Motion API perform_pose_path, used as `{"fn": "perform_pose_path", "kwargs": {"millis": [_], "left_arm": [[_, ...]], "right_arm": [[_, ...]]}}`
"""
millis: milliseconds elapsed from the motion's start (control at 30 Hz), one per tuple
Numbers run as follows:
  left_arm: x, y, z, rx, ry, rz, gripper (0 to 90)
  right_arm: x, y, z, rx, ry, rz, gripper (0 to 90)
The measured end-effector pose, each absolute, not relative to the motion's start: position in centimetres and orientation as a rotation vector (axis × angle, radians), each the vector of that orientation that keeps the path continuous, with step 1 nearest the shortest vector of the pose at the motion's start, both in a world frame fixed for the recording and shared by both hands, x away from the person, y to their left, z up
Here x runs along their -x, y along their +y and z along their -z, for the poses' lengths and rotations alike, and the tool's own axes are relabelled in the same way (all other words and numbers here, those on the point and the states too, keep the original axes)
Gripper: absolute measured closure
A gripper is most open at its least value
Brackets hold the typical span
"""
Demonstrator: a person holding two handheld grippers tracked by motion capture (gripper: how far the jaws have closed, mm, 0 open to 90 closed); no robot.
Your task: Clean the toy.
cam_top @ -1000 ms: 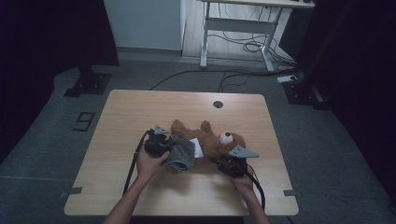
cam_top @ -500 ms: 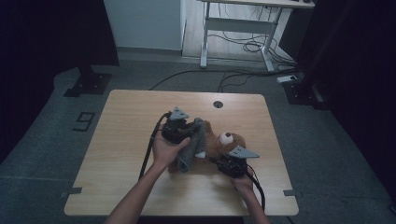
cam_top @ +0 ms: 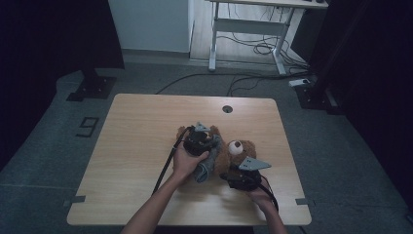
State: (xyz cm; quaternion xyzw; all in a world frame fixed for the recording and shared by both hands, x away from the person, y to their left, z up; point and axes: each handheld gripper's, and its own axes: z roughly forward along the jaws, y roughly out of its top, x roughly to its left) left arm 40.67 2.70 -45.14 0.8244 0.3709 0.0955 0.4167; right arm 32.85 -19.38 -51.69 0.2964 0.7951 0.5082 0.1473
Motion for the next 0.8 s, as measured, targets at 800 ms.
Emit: {"fn": "perform_pose_path", "kwargs": {"millis": [800], "left_arm": [[-38.7, 4.5, 45.5, -2.07, 0.928, -0.28, 79.5]], "right_arm": [[-34.4, -24.5, 52.4, -1.214, 2.175, -1.426, 33.2]]}}
